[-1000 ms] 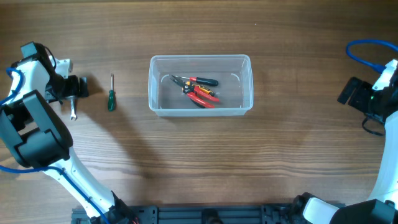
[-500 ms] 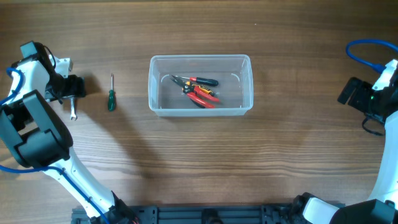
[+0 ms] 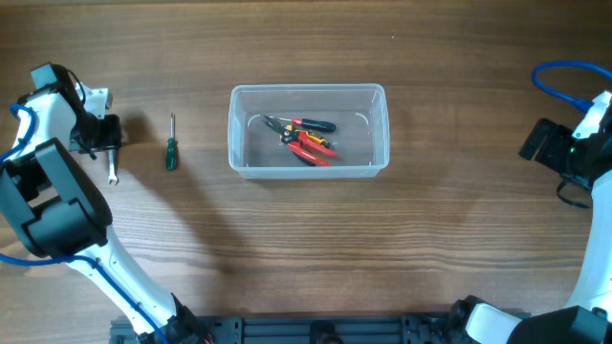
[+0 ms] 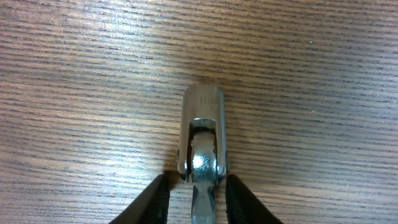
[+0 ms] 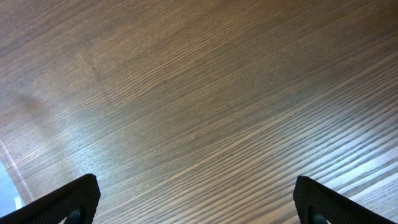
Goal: Pack container
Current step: 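Lower the left gripper and close it on the wrench's ring end, then lift the wrench and carry it over the container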
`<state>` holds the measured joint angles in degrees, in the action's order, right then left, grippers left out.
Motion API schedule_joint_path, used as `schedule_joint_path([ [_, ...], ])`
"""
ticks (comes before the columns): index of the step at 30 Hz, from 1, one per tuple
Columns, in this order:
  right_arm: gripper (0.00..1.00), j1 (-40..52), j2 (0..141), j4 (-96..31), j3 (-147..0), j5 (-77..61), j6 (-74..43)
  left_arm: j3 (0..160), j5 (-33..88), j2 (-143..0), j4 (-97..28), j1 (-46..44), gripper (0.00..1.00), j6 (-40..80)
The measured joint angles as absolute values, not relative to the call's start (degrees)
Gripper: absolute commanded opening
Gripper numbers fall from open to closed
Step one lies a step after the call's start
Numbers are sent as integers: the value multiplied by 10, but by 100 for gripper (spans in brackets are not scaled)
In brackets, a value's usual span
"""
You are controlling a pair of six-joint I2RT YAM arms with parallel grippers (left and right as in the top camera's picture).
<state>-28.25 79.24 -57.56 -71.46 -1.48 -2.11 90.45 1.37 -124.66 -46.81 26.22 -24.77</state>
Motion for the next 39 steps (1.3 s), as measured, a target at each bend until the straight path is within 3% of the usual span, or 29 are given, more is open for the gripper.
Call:
schedule_joint_path([
  [14,100,-283,792,-576,-715,-15,-21,905,14,-1247,-466,262,5,-248],
  [31,100,-283,792,-576,-715,-15,-21,984,14,-1245,-508,252,4,-215],
  [39,100,-283,792,-576,-715,-15,-21,1028,109,-1136,-523,153,4,-206],
])
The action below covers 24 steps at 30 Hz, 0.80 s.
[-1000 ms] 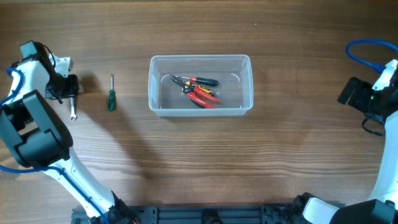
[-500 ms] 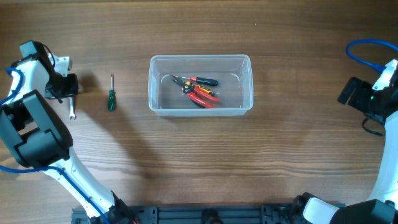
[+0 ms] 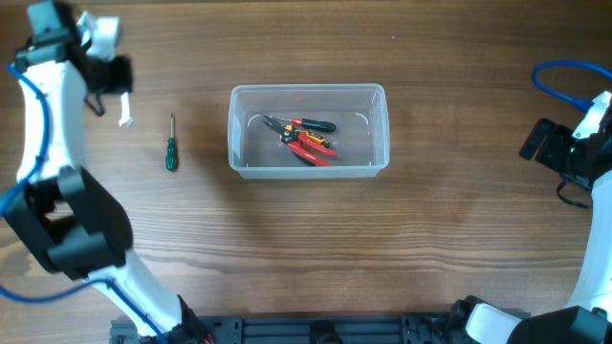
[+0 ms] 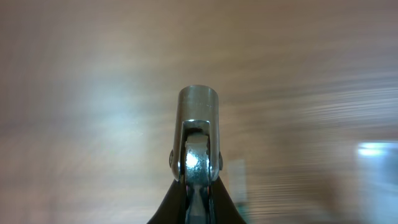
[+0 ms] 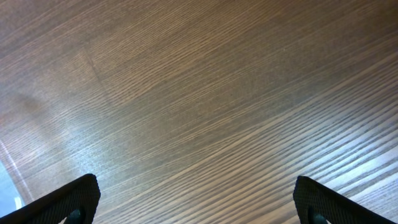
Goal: Pack container
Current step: 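Lift the wrench and carry it over the container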
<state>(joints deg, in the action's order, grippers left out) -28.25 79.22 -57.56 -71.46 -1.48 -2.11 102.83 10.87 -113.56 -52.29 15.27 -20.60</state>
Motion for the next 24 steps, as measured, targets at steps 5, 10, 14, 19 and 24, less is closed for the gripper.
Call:
schedule_joint_path([
  [5,100,-283,792,-576,-715,-15,-21,1035,152,-1062,-518,33,4,-206],
  [10,100,-283,792,-576,-715,-15,-21,1035,167,-1042,-519,-80,4,-206],
  [14,100,-283,792,-576,-715,-15,-21,1035,171,-1042,-565,-145,4,-224],
  [19,100,-283,792,-576,-715,-15,-21,1035,171,-1043,-590,-190,4,-266],
  [24,100,-283,792,-576,-715,-15,-21,1035,171,-1067,-591,-198,4,-283],
])
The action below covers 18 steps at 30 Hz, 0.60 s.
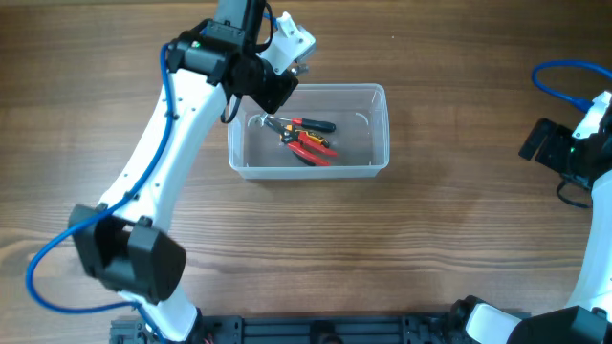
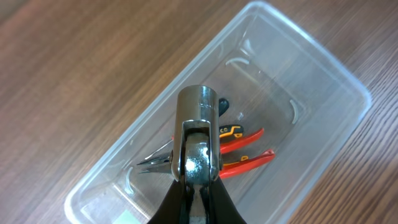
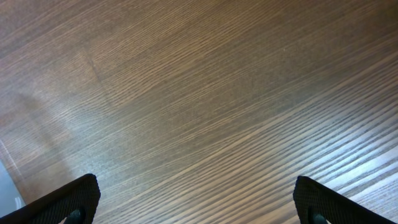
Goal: Pack container
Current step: 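Lift the wrench and carry it over the container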
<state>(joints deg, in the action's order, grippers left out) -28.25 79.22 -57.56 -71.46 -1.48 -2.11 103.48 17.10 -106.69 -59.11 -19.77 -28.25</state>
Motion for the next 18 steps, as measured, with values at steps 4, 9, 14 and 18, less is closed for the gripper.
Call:
schedule_joint_path([
  [4,100,-283,792,-576,-715,-15,-21,1035,171,-1121,-592,-198,4,-285],
  [9,100,-283,792,-576,-715,-15,-21,1035,171,-1178,-595,-204,4,-290],
  [14,100,-283,792,-576,-715,-15,-21,1035,171,-1191,-594,-218,4,-311],
  [18,100,-283,792,-576,-715,-15,-21,1035,171,-1208,-594,-220,4,-314],
])
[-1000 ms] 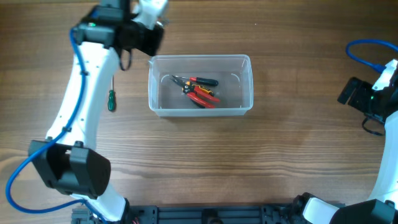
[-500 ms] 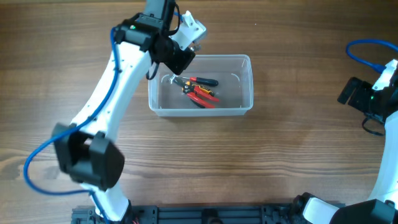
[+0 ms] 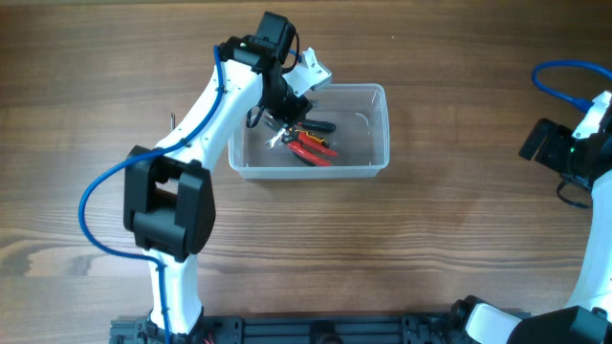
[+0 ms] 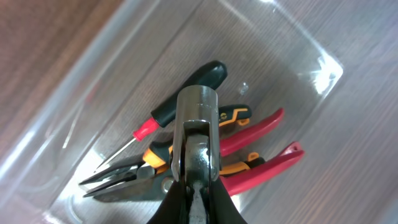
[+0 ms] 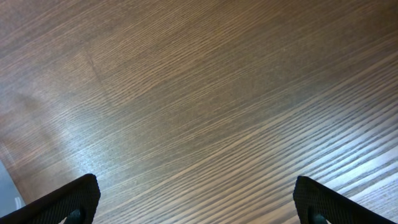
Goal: Pack container
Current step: 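Lift the wrench and carry it over the container, then open the left gripper to drop the wrench into the container, then move the left gripper over the green-handled screwdriver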
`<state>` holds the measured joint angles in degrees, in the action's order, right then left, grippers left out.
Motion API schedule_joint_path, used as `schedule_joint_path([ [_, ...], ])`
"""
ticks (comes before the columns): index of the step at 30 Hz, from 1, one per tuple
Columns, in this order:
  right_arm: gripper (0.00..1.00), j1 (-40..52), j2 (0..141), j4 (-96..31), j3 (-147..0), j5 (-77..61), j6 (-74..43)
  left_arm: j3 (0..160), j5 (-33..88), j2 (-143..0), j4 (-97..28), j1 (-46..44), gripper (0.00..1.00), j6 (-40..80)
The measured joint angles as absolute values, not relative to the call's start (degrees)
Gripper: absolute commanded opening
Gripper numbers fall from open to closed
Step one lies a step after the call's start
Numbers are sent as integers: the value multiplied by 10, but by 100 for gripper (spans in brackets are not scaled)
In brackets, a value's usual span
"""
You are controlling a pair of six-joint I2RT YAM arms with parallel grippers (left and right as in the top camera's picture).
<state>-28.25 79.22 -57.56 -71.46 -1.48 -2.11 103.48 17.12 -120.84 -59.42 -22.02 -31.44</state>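
Note:
A clear plastic container [image 3: 382,124] stands mid-table. In it lie red-handled pliers [image 4: 261,134], also seen from overhead [image 3: 314,146], and a black-handled screwdriver [image 4: 186,98]. My left gripper [image 4: 196,190] is shut on a silver socket wrench [image 4: 197,118] and holds it low inside the container's left half, just over the pliers; overhead shows the left gripper [image 3: 279,126] there too. My right gripper [image 5: 196,199] stands open over bare wood at the far right [image 3: 550,143].
A green screwdriver lies left of the container, mostly hidden behind my left arm [image 3: 206,115]. A blue cable [image 3: 559,75] loops at the back right corner. Bare wooden table [image 3: 316,248] lies in front of the container.
My left gripper, still shut on the wrench, has gone from above the container's back left rim down into the container, over the pliers. The right arm has not moved.
My left gripper straddled the wrench on the table at the far left. Then it was shut on it and lifted above the wood. Then it held it over the container, and now inside. The right gripper stayed open throughout.

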Motion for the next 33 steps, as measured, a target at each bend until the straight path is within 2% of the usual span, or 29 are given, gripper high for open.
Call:
schedule_joint_path([
  [2,100,-283,792,-576,-715,-15,-21,1035,171,-1223,-594,-220,4,-315],
  [3,100,-283,792,-576,-715,-15,-21,1035,171,-1232,-594,-220,8,-315],
  [5,100,-283,792,-576,-715,-15,-21,1035,171,-1248,-595,-220,29,-315],
  [9,100,-283,792,-576,-715,-15,-21,1035,171,-1259,-596,-220,33,-319],
  [12,100,-283,792,-576,-715,-15,-21,1035,171,-1259,-595,-220,41,-319],
  [15,100,-283,792,-576,-715,-15,-21,1035,171,-1259,-585,-220,45,-321],
  [16,100,-283,792,-576,-715,-15,-21,1035,171,-1259,-580,-220,50,-321],
  [17,100,-283,792,-576,-715,-15,-21,1036,171,-1259,-577,-220,79,-320],
  [18,100,-283,792,-576,-715,-15,-21,1041,171,-1259,-578,-220,100,-316],
  [27,100,-283,792,-576,-715,-15,-21,1201,170,-1227,-579,-211,100,-263],
  [33,100,-283,792,-576,-715,-15,-21,1225,125,-1126,-653,-140,100,-216],
])
